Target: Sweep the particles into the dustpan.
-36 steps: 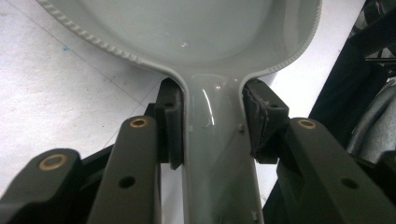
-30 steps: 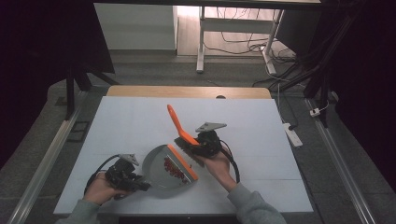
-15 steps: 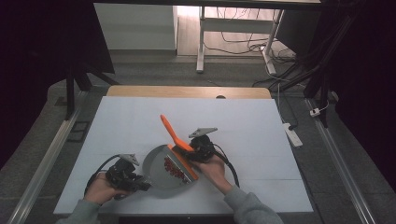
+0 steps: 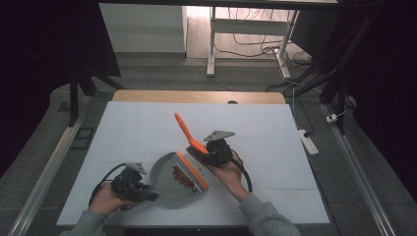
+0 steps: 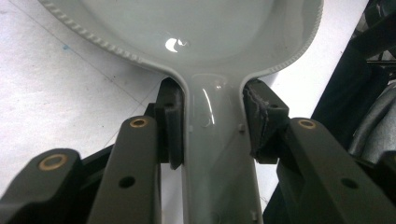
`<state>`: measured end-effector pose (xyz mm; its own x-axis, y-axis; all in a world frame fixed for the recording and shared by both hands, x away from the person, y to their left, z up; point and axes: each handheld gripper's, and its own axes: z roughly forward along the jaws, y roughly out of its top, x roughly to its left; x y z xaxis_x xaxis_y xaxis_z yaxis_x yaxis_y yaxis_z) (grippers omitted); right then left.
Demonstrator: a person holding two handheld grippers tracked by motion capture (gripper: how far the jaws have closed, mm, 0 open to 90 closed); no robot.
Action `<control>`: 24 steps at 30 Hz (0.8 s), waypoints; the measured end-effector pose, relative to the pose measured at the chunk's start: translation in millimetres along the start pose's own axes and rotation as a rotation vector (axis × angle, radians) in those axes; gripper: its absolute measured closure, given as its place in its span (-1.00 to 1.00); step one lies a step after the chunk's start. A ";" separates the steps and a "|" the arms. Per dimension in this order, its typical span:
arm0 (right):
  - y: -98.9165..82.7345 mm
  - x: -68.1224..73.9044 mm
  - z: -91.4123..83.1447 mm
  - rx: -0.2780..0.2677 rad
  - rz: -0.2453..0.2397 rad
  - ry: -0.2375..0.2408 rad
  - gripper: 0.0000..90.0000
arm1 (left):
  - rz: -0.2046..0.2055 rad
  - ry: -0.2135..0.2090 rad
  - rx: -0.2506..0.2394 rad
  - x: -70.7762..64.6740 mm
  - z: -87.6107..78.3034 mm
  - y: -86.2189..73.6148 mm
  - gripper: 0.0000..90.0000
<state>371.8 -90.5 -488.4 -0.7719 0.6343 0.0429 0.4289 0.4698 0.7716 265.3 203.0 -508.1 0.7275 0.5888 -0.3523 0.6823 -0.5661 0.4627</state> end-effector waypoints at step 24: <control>-1.4 16.5 -7.2 -0.085 0.104 0.124 0.57 | -0.018 0.008 0.002 0.7 -0.5 -3.5 0.37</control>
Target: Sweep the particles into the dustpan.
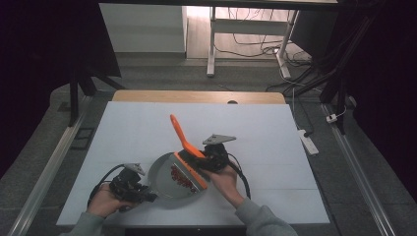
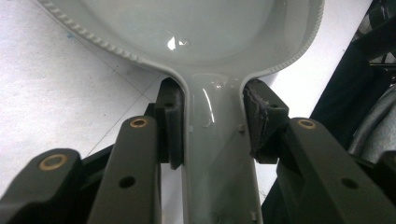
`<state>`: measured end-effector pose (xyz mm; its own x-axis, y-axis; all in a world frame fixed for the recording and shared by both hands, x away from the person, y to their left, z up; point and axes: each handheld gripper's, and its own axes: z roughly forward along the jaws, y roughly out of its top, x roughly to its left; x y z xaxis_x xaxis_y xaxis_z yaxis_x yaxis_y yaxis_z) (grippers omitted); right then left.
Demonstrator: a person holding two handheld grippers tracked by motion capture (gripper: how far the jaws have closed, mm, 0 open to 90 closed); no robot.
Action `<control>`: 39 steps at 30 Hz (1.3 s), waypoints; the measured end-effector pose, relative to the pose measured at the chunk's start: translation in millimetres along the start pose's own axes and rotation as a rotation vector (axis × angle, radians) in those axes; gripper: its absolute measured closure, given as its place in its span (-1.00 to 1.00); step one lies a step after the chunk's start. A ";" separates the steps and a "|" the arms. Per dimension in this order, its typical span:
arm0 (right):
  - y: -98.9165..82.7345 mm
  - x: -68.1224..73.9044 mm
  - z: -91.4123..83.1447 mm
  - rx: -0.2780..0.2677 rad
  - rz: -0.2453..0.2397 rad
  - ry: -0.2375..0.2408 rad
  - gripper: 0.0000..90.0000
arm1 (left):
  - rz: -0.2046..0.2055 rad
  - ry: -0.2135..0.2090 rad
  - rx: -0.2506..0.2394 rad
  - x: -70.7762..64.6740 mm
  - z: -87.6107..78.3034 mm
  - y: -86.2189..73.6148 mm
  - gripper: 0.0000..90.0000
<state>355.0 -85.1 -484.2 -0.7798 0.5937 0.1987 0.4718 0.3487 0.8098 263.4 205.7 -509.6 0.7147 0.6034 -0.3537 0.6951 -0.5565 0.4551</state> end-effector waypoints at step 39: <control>-16.7 -2.5 13.0 0.109 -0.032 -0.074 0.57 | -0.005 -0.004 0.002 2.0 5.3 -2.1 0.37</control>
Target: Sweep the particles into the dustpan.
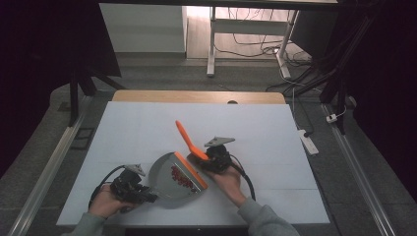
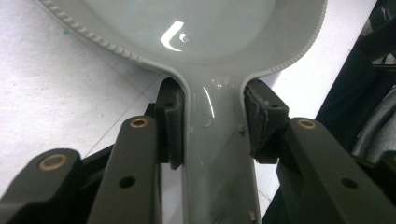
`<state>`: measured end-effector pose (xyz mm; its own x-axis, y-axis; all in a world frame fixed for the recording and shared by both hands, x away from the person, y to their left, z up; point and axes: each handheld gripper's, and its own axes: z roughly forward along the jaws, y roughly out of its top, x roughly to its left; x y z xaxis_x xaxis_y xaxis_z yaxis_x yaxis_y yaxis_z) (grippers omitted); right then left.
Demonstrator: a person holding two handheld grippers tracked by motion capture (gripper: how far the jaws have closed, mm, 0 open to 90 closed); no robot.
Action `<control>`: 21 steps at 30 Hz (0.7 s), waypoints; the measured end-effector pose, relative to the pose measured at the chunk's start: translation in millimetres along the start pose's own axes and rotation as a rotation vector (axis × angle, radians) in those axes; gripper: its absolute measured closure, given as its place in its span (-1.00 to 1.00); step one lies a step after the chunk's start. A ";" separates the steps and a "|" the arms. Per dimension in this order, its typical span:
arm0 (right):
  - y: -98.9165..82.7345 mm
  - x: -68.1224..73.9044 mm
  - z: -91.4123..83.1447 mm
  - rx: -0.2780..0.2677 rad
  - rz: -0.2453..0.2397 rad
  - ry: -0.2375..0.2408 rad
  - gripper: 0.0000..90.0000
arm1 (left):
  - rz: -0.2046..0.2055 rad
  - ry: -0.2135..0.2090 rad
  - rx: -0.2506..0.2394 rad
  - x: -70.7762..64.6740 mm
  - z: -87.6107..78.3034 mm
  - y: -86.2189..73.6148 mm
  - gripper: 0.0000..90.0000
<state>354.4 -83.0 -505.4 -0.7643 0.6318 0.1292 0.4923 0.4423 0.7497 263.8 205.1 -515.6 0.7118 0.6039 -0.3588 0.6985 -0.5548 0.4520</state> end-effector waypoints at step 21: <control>12.3 -23.9 -26.6 -0.101 0.032 0.063 0.57 | 0.033 0.019 -0.094 0.0 2.1 -4.8 0.37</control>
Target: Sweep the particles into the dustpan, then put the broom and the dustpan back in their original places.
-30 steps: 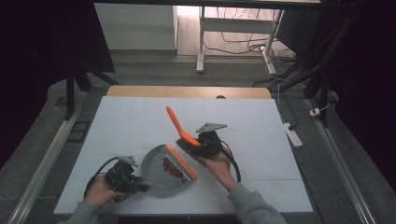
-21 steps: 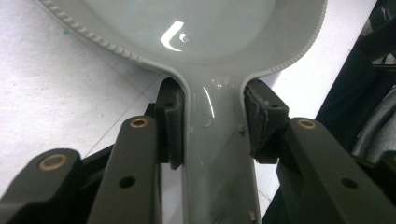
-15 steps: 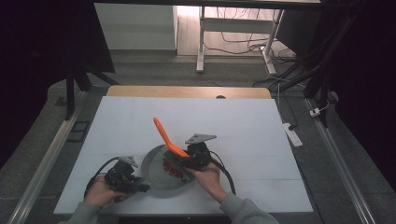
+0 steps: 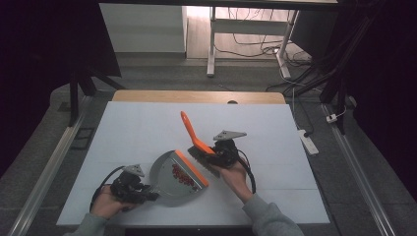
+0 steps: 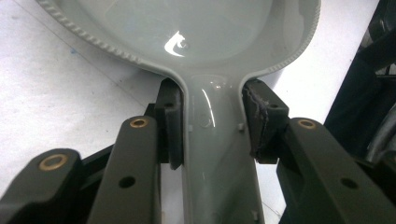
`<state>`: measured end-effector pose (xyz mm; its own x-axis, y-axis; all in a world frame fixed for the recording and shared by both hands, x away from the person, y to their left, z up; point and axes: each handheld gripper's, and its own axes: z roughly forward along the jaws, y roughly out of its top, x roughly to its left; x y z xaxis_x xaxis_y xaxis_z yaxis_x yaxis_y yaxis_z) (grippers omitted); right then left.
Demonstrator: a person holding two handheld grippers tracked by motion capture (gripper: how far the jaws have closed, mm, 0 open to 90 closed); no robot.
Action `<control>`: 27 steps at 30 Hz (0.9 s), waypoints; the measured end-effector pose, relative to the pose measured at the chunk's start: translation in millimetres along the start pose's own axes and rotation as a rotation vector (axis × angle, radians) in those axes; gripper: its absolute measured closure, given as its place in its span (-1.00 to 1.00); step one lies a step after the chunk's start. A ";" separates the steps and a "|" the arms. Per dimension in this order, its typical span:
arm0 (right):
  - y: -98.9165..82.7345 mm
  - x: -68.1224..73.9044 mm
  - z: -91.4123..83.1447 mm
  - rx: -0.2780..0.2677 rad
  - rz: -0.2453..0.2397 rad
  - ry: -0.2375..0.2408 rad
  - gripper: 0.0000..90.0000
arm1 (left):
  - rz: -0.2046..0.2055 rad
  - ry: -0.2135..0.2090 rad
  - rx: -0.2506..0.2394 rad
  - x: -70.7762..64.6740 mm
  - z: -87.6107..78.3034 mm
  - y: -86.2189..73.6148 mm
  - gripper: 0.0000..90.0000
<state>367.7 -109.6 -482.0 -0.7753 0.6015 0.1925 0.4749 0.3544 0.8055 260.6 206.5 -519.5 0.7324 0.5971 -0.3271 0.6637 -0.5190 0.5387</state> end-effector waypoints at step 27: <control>-25.3 -34.0 -84.1 0.007 -0.008 -0.019 0.57 | -0.152 0.110 -0.155 -10.8 -9.0 -13.5 0.36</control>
<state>347.0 -199.2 -461.7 -0.7713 0.6119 0.1750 0.4713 0.3643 0.8032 242.3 212.6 -516.2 0.5996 0.7286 -0.3311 0.7274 -0.3236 0.6051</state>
